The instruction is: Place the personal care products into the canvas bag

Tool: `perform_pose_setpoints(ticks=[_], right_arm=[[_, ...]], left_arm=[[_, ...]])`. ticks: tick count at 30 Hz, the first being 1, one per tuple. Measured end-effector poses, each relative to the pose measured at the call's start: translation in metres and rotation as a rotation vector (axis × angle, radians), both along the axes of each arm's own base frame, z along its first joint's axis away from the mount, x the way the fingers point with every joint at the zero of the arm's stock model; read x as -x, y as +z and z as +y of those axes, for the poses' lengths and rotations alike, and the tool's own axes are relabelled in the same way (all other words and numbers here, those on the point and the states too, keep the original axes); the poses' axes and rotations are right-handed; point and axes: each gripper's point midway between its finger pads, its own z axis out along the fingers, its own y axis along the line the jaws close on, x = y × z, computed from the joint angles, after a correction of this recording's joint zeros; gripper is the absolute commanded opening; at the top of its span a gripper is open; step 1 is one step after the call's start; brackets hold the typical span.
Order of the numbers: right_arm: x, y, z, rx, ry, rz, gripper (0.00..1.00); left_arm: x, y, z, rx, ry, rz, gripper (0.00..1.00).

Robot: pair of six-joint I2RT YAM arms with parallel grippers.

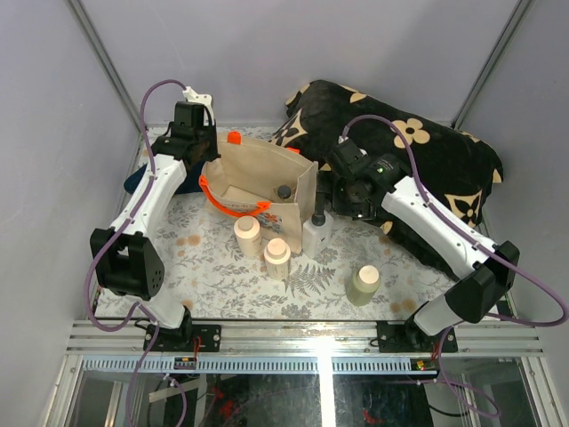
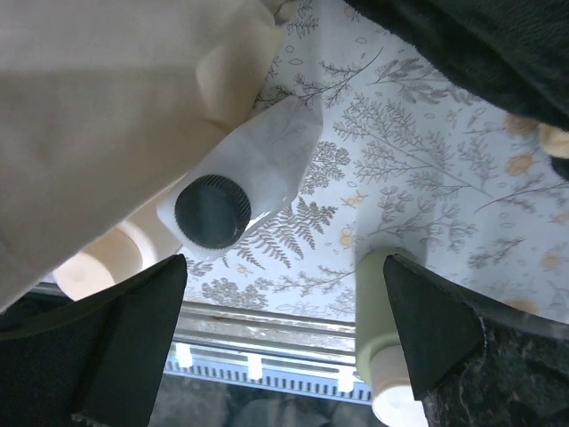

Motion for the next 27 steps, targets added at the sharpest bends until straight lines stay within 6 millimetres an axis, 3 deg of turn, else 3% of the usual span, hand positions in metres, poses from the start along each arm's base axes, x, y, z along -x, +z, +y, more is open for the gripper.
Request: perform_pose_setpoints(ticks=[8,19,25,27], right_arm=[[-0.011,-0.029,0.009,-0.156,-0.113,0.082,1.00],[-0.017,-0.034,0.040,-0.301,-0.110,0.126,1.00],[-0.006,-0.063,0.037,-0.274,-0.129,0.200,0.94],[-0.004,-0.066,0.037,-0.277,-0.134,0.211,0.88]], left_arm=[[0.000,-0.001,0.000,0.000,0.000,-0.001,0.00],[0.001,-0.001,0.000,-0.006,-0.004,-0.001,0.00],[0.001,-0.001,0.000,-0.006,-0.004,-0.002,0.00],[0.001,-0.001,0.000,-0.006,-0.004,-0.002,0.00]])
